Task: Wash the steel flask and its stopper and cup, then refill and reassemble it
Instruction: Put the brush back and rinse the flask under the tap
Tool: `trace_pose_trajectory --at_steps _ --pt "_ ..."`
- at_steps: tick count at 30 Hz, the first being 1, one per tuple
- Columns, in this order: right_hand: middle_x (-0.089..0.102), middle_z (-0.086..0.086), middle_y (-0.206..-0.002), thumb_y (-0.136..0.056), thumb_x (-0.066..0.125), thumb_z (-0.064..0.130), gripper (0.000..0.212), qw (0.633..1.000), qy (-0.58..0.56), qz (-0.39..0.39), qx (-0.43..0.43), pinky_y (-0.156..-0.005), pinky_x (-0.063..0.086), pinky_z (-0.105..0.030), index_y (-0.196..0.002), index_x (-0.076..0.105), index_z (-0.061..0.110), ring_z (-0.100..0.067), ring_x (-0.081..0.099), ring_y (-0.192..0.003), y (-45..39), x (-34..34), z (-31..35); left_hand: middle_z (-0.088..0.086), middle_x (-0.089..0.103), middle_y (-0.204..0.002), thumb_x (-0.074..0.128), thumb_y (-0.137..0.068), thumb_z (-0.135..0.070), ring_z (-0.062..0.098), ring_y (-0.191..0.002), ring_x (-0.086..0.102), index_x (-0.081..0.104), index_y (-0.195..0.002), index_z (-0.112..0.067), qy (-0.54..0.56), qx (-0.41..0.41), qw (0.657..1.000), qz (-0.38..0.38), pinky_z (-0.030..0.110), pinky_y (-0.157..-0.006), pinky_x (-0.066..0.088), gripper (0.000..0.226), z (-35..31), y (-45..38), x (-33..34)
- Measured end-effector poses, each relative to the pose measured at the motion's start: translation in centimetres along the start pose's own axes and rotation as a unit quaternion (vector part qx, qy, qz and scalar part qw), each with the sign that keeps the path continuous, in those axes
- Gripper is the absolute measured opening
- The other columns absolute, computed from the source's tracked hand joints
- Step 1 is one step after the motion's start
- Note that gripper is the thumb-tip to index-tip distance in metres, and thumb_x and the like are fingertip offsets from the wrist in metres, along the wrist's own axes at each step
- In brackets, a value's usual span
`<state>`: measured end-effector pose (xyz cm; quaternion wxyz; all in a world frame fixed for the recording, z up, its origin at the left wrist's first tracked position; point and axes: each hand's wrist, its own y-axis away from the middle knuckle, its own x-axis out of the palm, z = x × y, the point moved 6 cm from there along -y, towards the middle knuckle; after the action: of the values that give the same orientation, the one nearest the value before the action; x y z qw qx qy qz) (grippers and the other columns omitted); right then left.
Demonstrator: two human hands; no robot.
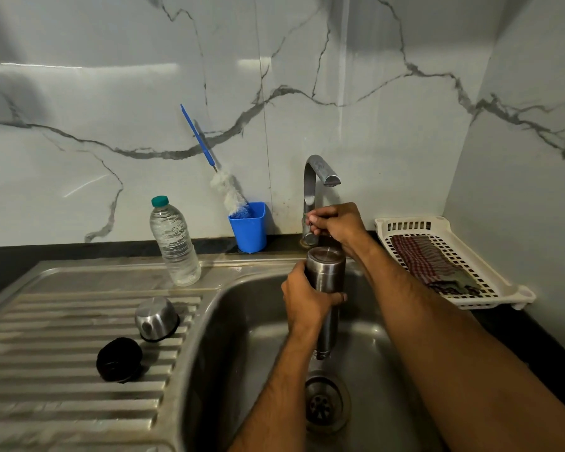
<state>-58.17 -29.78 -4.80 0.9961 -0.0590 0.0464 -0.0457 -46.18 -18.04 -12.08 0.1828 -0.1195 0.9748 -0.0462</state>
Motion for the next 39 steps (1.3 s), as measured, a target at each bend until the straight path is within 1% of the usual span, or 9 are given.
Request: trace_pose_trajectory --at_steps 6,9,13,17,21,24,28,35,39 --pt "0.078 -0.008 -0.094 -0.09 0.069 -0.002 0.02 0.998 -0.059 -0.029 -0.001 -0.074 0.06 -0.026 -0.104 0.076 0.011 -0.017 0.072 -0.077 3.3 -2.5 -1.3 0.0 0.06 -0.134 0.098 -0.055 -0.009 0.016 -0.125 0.054 0.048 -0.134 -0.019 0.035 -0.002 0.999 -0.008 0.029 -0.104 0.046 0.094 -0.7 0.2 -0.8" --pt "0.078 -0.002 -0.096 -0.091 0.06 -0.008 0.027 0.999 -0.014 -0.029 0.005 -0.071 0.057 -0.019 -0.103 0.076 0.01 -0.014 0.074 -0.09 6.0 -2.7 -3.2 0.002 0.062 -0.131 0.097 -0.056 -0.007 0.014 -0.118 0.057 0.046 -0.129 -0.018 0.048 0.006 0.999 -0.006 0.02 -0.097 0.045 0.09 -1.2 0.4 -1.2" --pt "0.075 0.004 -0.095 -0.091 0.049 -0.014 0.043 0.999 0.024 -0.004 0.032 -0.07 0.055 -0.017 -0.105 0.074 0.018 -0.007 0.07 -0.089 9.2 -2.4 -5.3 0.001 0.062 -0.132 0.097 -0.056 -0.007 0.009 -0.116 0.055 0.05 -0.129 -0.018 0.051 0.038 0.998 -0.01 0.02 -0.097 0.044 0.088 -1.8 0.8 -1.9" --pt "0.074 -0.005 -0.108 -0.083 0.057 -0.016 0.053 0.991 0.042 0.1 0.083 -0.076 0.059 -0.031 -0.118 0.065 0.022 -0.019 0.072 -0.099 11.7 -1.5 -6.8 -0.001 0.059 -0.135 0.097 -0.055 -0.011 0.007 -0.116 0.052 0.053 -0.132 -0.02 0.056 0.064 0.996 -0.037 0.017 -0.092 0.043 0.089 -1.9 0.9 -3.0" --pt "0.073 -0.005 -0.114 -0.064 0.073 -0.014 0.076 0.978 0.073 0.174 0.092 -0.092 0.059 -0.044 -0.13 0.058 0.021 -0.023 0.07 -0.108 12.9 -0.4 -6.3 0.0 0.065 -0.127 0.099 -0.054 -0.011 0.012 -0.114 0.059 0.057 -0.131 -0.018 0.072 0.074 0.994 -0.032 0.028 -0.097 0.052 0.088 -2.0 1.0 -3.8" --pt "0.074 -0.003 -0.107 -0.066 0.08 -0.012 0.066 0.985 0.051 0.148 0.073 -0.092 0.058 -0.036 -0.119 0.061 0.022 -0.02 0.071 -0.102 13.7 -0.1 -4.7 -0.001 0.066 -0.129 0.099 -0.056 -0.015 0.013 -0.117 0.06 0.058 -0.134 -0.019 0.078 0.08 0.994 -0.007 0.025 -0.097 0.051 0.088 -2.3 1.1 -3.9" --pt "0.075 -0.004 -0.103 -0.064 0.078 -0.012 0.065 0.994 0.041 0.066 0.072 -0.084 0.06 -0.033 -0.124 0.063 0.01 -0.019 0.071 -0.098 14.0 -0.5 -4.0 -0.008 0.061 -0.129 0.095 -0.064 -0.028 0.008 -0.117 0.057 0.054 -0.142 -0.019 0.067 0.104 0.992 0.04 0.019 -0.095 0.046 0.088 -3.1 1.7 -3.7" --pt "0.077 -0.011 -0.103 -0.068 0.079 -0.01 0.055 0.986 -0.106 0.016 0.126 -0.09 0.059 -0.054 -0.118 0.063 0.009 -0.03 0.073 -0.098 15.8 -1.2 -4.5 0.003 0.068 -0.13 0.074 -0.089 -0.04 0.01 -0.113 0.064 0.059 -0.137 -0.013 0.005 0.074 0.989 0.126 0.009 -0.081 0.047 0.057 -2.4 1.7 -4.1" --pt "0.073 -0.022 -0.106 -0.074 0.075 -0.012 0.044 0.963 -0.215 -0.012 0.163 -0.088 0.057 -0.062 -0.114 0.063 -0.001 -0.039 0.071 -0.1 16.4 -1.5 -5.0 0.001 0.066 -0.131 0.082 -0.082 -0.039 0.008 -0.112 0.062 0.059 -0.136 -0.014 -0.068 0.081 0.977 0.184 0.018 -0.093 0.049 0.064 -2.0 2.2 -4.8"
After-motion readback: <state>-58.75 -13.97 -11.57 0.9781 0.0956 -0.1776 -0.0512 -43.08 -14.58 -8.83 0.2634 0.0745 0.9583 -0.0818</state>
